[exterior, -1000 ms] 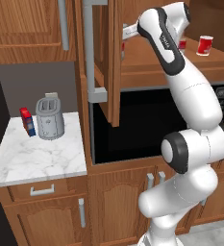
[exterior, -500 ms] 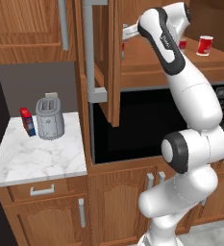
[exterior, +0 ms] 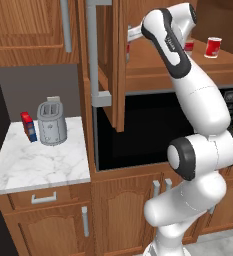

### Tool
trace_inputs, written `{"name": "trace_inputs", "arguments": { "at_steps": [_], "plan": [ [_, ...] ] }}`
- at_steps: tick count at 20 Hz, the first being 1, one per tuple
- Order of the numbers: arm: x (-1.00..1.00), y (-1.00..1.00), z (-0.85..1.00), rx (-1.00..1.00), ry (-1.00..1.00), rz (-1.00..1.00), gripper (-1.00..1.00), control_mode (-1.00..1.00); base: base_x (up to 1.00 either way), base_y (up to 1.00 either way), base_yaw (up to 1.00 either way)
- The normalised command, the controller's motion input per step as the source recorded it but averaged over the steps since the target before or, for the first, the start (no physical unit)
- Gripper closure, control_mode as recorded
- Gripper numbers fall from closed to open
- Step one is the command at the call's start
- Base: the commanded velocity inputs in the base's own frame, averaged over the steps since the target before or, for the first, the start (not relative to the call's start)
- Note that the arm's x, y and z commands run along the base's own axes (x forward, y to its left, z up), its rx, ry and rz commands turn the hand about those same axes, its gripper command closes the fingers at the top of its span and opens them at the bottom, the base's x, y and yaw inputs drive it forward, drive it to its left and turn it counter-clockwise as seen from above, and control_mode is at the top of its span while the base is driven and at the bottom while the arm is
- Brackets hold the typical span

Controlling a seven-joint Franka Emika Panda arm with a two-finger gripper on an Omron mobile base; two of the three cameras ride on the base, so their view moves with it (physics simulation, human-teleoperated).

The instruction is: Stack two cans on top of the other two cans in the cabinet.

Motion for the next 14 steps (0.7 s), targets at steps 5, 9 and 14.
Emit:
{"name": "trace_inputs", "arguments": {
  "at_steps": [5, 9, 14],
  "plan": [
    [0.02, -0.05, -0.09, 0.00, 0.00, 0.00, 1.00, -1.00, 0.00, 0.00, 0.00],
    [0.00, -0.01, -0.06, 0.00, 0.00, 0.00, 1.00, -1.00, 0.00, 0.00, 0.00],
    [0.00, 0.00, -0.05, 0.00, 0.00, 0.00, -1.00, -1.00, 0.00, 0.00, 0.00]
  ]
}}
